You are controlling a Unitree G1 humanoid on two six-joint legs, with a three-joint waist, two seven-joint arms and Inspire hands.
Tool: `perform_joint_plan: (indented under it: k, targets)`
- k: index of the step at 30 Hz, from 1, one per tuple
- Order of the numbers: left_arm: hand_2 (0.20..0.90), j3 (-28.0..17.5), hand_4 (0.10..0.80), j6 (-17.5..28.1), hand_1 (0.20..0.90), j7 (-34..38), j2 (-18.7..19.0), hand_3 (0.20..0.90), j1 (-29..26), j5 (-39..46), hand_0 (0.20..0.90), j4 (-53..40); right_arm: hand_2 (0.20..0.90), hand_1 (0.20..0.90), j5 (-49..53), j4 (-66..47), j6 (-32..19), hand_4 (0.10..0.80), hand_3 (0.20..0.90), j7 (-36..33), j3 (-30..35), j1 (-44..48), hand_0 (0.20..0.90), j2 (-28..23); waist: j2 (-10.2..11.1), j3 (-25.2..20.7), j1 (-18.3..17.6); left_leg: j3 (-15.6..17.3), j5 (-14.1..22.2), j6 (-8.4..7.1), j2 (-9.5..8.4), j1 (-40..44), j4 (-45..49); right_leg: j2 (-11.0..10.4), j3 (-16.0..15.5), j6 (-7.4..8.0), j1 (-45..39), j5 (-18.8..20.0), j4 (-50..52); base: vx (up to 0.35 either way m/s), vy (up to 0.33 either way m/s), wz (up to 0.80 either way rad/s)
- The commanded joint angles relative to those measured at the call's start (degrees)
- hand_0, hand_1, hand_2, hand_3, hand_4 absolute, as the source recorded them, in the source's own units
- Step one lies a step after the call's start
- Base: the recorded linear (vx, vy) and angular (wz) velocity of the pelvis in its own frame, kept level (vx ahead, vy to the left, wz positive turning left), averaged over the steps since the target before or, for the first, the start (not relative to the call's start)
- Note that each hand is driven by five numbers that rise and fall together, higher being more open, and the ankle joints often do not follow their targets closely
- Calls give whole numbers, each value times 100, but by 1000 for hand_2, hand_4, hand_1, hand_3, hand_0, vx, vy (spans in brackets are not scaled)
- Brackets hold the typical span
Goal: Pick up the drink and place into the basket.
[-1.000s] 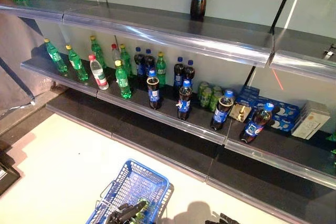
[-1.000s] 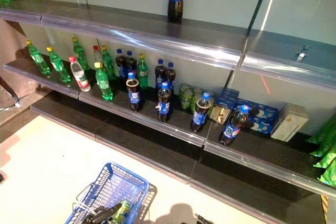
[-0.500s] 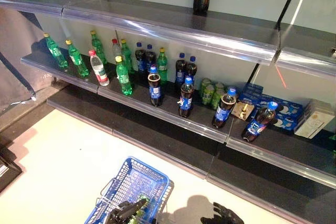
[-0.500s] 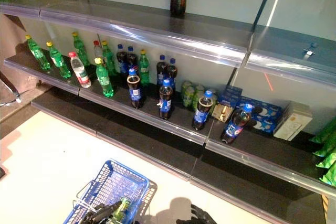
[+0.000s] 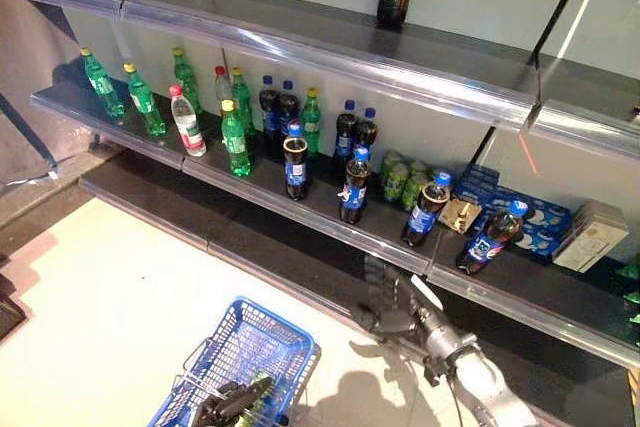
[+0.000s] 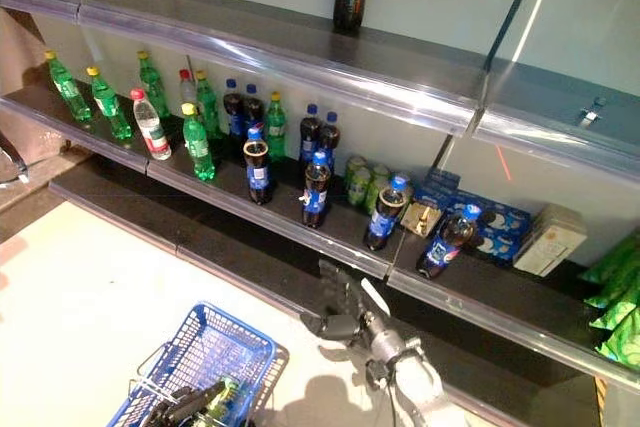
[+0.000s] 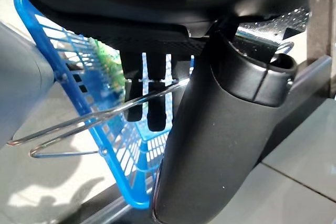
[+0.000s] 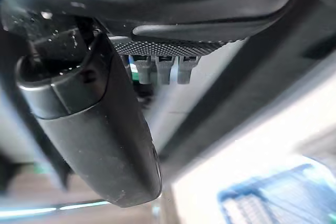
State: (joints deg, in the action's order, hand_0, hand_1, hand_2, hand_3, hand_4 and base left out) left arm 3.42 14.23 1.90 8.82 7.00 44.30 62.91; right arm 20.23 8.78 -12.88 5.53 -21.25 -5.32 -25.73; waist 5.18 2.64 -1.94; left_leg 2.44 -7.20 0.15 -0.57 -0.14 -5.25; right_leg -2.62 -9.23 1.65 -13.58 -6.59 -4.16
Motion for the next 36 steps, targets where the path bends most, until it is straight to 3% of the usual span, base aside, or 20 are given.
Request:
perform_joint_plan:
  k: [1, 11, 17, 28, 36]
  targets:
    - [300, 104, 100, 439, 300, -140, 195, 200, 84, -525, 300, -192, 900, 900, 375, -1472, -715, 800, 900, -90, 779, 578, 900, -412, -238, -100, 186, 355, 870, -235, 274, 500, 25, -235, -132, 477, 793, 795, -68, 0, 0, 0]
    - [300, -206, 100, 484, 300, -143, 21, 200, 132, -676, 300, 2, 900, 900, -263, -2064, -1859, 800, 900, -2308, 1923, 864, 900, -351, -352, -219, 128, 475, 959, -248, 325, 568, 25, -233, -27, 467, 792, 745, -83, 16, 4, -1]
    - [300, -235, 100, 492, 300, -112, -27, 200, 158, -746, 300, -12, 900, 900, -577, -1967, -1936, 800, 900, -3184, 2238, 742, 900, -242, -384, -235, 101, 495, 972, -249, 322, 587, 25, -241, -6, 468, 795, 740, -84, 26, 1, -4]
    - [300, -187, 100, 456, 300, -99, -18, 200, 246, -815, 300, -122, 900, 900, -573, -1650, -1450, 800, 900, -3573, 2289, 486, 900, -166, -425, -143, 54, 510, 983, -214, 253, 602, 25, -275, 59, 494, 859, 773, -84, 15, 14, -3]
    - [300, -111, 100, 456, 300, -138, 53, 200, 337, -690, 300, -219, 900, 900, -601, -1408, -1465, 800, 900, -3673, 2134, 480, 900, -144, -452, 178, 62, 521, 1105, -45, 51, 466, 282, -428, 136, 589, 1040, 869, 46, -8, 81, -3]
